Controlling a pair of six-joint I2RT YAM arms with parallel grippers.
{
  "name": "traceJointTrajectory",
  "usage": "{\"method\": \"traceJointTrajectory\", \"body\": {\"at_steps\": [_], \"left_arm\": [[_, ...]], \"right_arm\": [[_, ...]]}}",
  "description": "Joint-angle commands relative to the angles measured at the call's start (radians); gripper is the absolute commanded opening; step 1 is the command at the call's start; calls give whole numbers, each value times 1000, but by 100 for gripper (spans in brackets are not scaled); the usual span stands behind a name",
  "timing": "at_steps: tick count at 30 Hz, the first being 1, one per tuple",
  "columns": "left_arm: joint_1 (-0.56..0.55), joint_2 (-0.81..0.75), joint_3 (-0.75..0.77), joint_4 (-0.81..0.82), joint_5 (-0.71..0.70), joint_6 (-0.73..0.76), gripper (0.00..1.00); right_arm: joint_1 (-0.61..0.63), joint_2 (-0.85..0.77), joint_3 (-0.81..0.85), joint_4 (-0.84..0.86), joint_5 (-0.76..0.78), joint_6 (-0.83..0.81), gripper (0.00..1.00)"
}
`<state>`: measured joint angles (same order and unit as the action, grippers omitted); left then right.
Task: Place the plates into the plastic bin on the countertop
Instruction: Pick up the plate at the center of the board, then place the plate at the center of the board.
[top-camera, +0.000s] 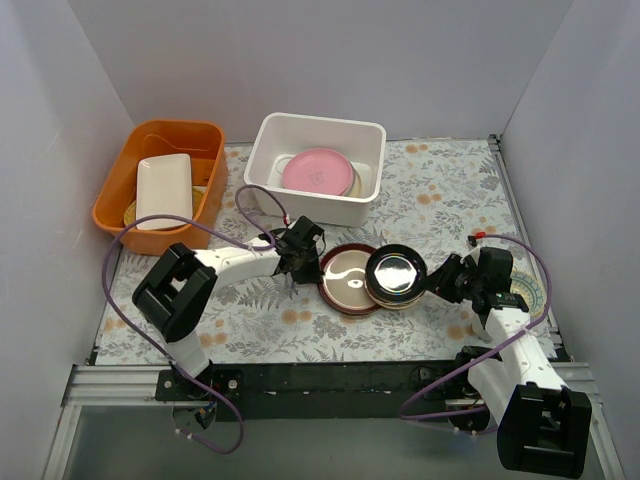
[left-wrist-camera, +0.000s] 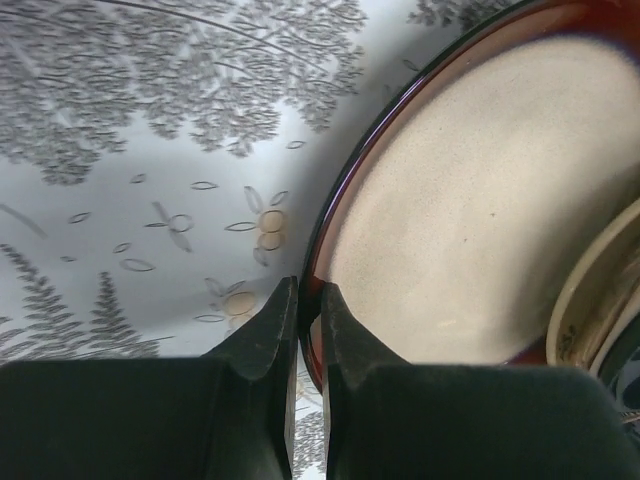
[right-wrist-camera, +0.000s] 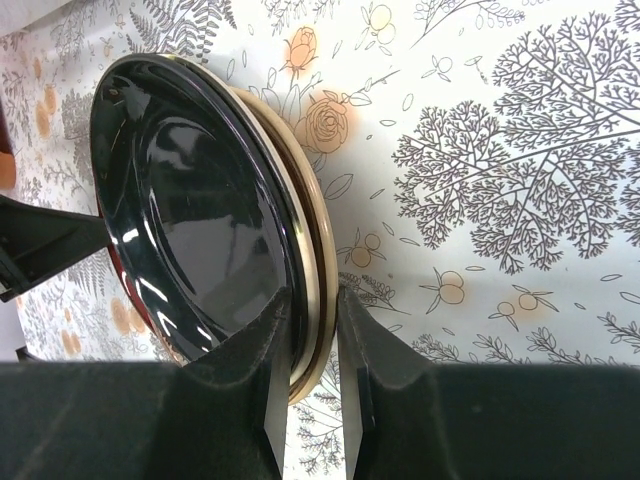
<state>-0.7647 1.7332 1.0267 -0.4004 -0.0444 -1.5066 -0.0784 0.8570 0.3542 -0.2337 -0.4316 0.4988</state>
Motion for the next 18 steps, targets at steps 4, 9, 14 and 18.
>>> {"method": "traceJointTrajectory", "body": {"at_steps": [4,9,14,18], "left_arm": [[103,-67,-128,-133,-143,75,0],[183,-90,-169,-143,-133,86,0],[229,-96,-172,-164,-130,106,0],[237,-101,-185,-160,-121,109,0]], "right_arm": [[-4,-12,11,17,22,-20,9],[-4,-10,3,27,22,-17,9],[-4,-4,-9,36,21,-19,9],[-4,2,-24,47,21,-19,9]]}}
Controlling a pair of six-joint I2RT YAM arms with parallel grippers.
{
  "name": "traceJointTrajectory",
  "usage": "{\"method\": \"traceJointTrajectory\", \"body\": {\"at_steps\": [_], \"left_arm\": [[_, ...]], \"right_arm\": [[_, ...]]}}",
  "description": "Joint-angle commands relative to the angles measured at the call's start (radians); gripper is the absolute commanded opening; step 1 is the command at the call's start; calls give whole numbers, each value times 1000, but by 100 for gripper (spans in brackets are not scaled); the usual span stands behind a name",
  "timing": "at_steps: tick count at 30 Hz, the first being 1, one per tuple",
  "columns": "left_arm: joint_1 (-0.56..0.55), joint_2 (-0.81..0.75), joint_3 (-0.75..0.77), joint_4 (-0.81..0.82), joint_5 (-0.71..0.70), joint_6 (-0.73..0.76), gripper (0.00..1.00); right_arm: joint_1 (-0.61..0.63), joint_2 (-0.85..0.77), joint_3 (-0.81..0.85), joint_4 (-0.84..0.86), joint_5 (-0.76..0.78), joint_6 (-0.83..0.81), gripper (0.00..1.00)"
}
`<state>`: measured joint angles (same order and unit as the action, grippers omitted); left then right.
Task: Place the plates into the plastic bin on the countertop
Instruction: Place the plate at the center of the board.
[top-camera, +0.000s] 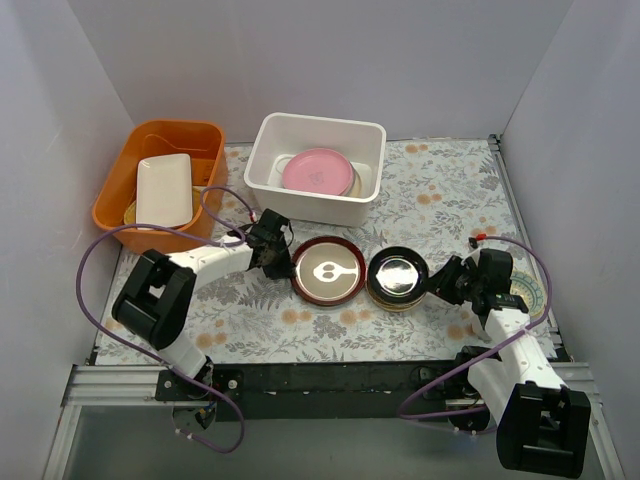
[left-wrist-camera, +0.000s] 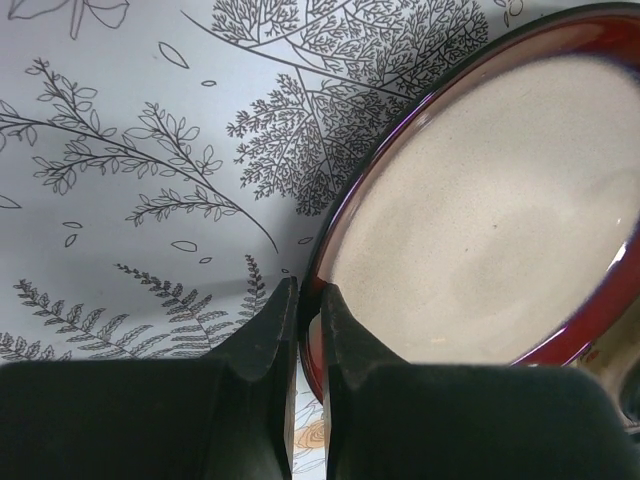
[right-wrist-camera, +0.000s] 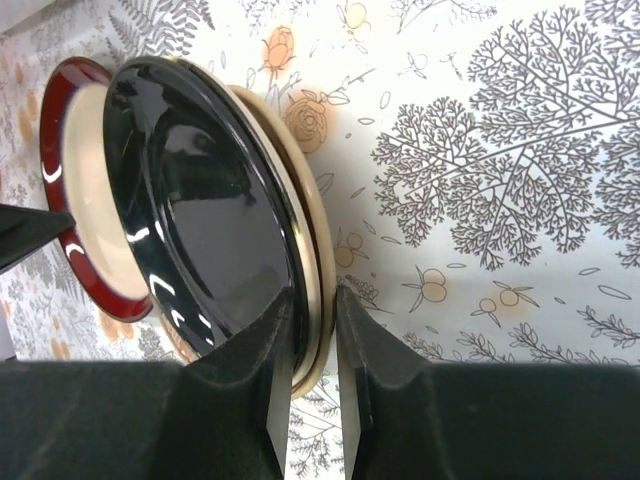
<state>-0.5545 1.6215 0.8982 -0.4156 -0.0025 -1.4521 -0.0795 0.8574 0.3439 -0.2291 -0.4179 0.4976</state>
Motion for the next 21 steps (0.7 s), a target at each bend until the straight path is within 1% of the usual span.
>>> {"method": "traceJointTrajectory", "body": {"at_steps": [1,6,7,10,11,13,14,19,21], "left_arm": [[27,8,-58,-143,-159,53,0],[28,-20,-88,-124,-134,50,0],[27,-28,-90,-118,-129,53,1],[28,-70,-99,-104,-111,65,8],[28,-81,-97,-103,-111,67,15],[28,-107,-91,-100,-108,71,21],[28,-113,-88,-98,-106,73,26],[28,-144,-70,-88,-97,78,33],[27,-144,-68,-84,-91,78,35]], "right_arm": [[-3,3,-16,43,5,-19,9],[-3,14,-34,50,7,-25,11],[-3,18,-40,53,5,-27,12],[-3,32,-51,62,1,-30,15],[-3,37,-54,66,-1,-33,16],[-3,45,-60,70,-5,-33,18],[-3,46,-60,73,-7,-34,20],[-2,52,-60,68,-2,-42,26],[-3,52,-62,65,-1,-44,31]]}}
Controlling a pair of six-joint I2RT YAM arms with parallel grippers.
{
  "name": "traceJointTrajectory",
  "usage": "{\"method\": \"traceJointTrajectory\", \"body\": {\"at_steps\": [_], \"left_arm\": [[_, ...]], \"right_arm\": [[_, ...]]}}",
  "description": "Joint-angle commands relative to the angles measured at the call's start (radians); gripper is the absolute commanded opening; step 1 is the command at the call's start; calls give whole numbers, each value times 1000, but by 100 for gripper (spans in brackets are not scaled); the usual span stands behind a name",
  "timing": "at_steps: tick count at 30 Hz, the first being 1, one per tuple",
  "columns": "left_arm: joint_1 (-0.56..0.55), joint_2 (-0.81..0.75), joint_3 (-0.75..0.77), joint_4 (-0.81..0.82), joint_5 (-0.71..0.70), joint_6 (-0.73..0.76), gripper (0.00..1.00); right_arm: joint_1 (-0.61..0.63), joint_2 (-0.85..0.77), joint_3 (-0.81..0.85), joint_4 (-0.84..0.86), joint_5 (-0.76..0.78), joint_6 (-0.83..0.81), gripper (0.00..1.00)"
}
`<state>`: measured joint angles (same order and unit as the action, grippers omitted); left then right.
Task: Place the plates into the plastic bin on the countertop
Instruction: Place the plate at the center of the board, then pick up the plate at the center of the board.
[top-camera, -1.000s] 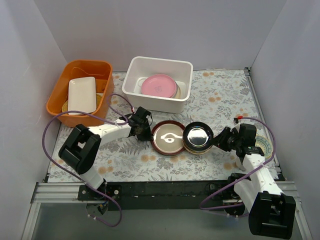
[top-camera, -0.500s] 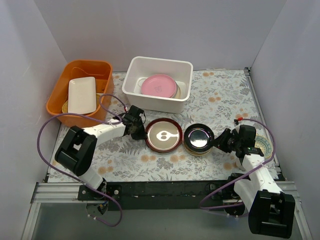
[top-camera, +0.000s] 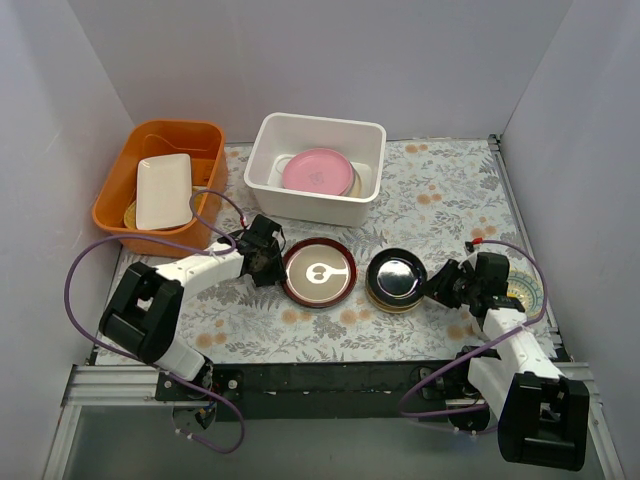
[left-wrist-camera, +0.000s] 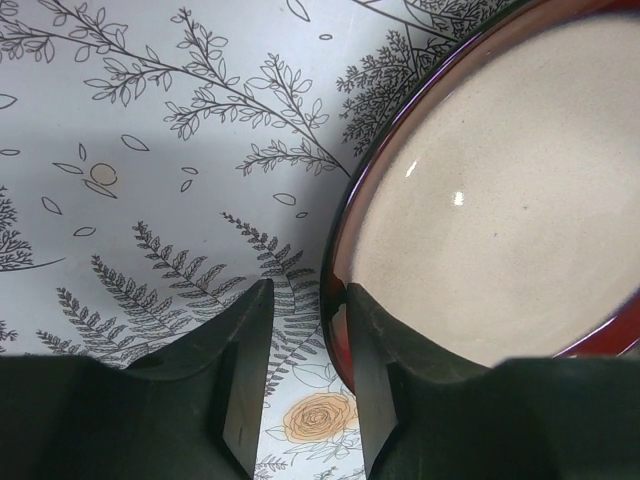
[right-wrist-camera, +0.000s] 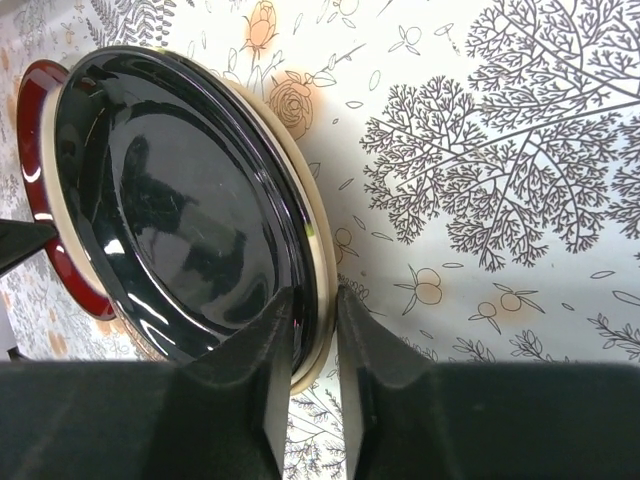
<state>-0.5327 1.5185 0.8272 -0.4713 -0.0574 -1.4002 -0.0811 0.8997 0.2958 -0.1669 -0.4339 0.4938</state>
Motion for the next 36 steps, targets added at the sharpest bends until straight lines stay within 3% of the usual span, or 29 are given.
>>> {"method": "traceJointTrajectory", "body": {"at_steps": [1,11,16,23,26,33,36], "left_arm": [[5,-40,6,-29,-35,26,36],[10,-9,-26,39,-4,10,45],[17,-29,-54,109,40,-19,45],[53,-53,-138,215,129,-52,36],[68,-54,-177,258,162,-68,27],[92,-41,-258,355,220,-102,2],[97,-41,-275,364,220,-102,0]], "right_arm": [[-2,13,-14,3,14,-40,33],[-2,19,-17,-11,32,-47,43],[-2,1,-6,-29,47,-49,50],[-2,-44,2,-46,44,-49,64],[0,-67,2,-49,46,-46,68],[-2,-107,22,-60,44,-38,72],[-2,-116,28,-69,47,-38,72]]}}
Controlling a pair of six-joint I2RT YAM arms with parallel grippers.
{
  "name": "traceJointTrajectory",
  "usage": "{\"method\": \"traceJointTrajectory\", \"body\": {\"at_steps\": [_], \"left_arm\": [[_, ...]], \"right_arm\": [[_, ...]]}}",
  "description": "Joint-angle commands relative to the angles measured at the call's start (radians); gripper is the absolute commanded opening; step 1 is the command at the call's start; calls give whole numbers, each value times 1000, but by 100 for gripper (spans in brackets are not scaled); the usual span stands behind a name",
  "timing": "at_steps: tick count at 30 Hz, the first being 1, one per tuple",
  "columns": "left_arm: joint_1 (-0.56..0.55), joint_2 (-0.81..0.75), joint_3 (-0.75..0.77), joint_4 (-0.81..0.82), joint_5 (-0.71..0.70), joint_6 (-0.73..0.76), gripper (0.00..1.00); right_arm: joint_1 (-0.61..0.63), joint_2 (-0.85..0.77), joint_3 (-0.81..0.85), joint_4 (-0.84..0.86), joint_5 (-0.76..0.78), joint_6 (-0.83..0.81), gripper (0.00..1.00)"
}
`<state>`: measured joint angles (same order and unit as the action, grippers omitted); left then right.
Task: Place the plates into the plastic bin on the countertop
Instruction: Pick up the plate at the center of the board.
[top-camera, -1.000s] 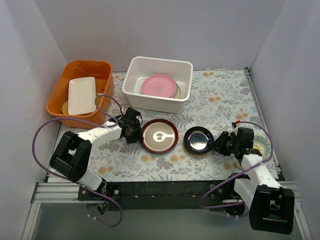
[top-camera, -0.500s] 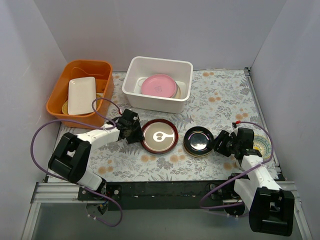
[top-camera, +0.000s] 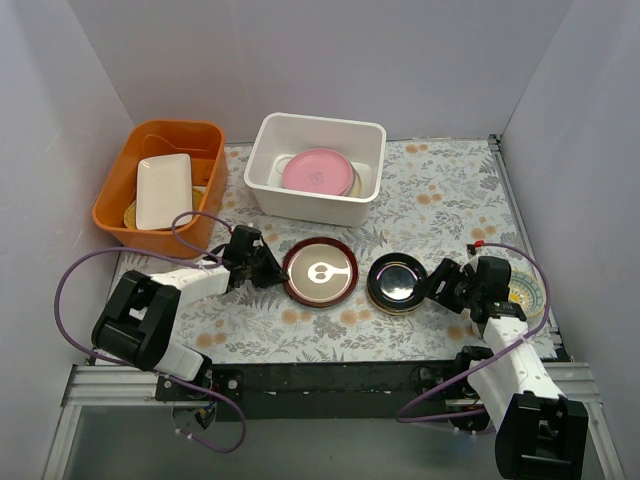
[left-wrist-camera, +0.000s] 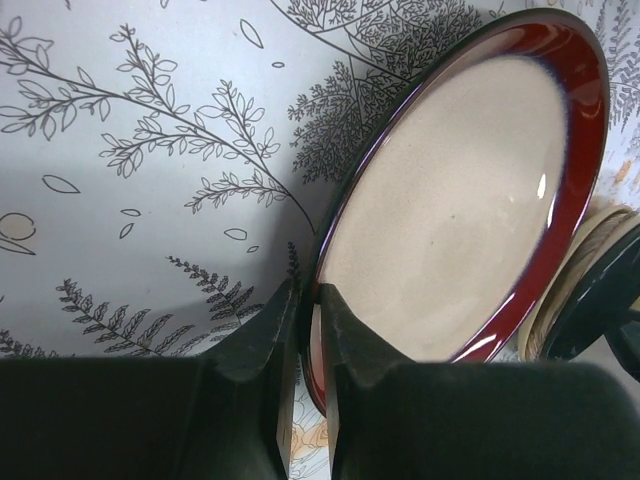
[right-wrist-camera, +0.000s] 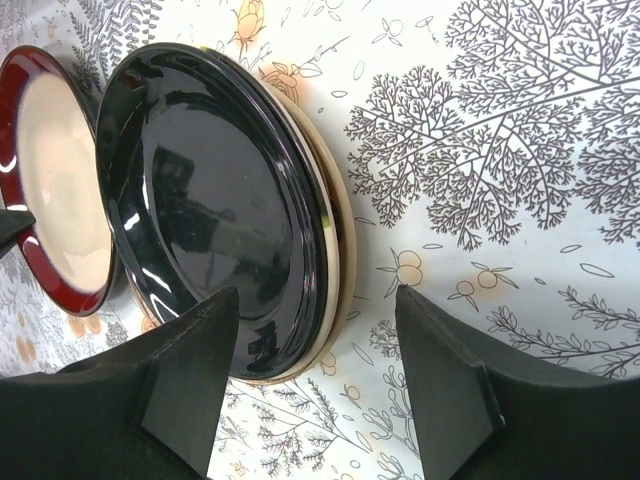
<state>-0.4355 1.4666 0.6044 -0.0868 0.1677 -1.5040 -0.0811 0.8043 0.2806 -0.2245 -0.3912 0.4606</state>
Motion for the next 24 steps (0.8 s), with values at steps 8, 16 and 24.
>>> {"method": "traceJointTrajectory", "body": {"at_steps": [8,16,24], "left_arm": [[9,-61,-46,-54,-10,7,0],[14,-181,-3,-129,7,5,0],[14,-304,32,-226,24,5,0]], "right_arm": [[0,-54,58,-19,14,4,73],[-2,-89,84,-35,20,16,74],[-2,-100,98,-33,17,32,74]]}}
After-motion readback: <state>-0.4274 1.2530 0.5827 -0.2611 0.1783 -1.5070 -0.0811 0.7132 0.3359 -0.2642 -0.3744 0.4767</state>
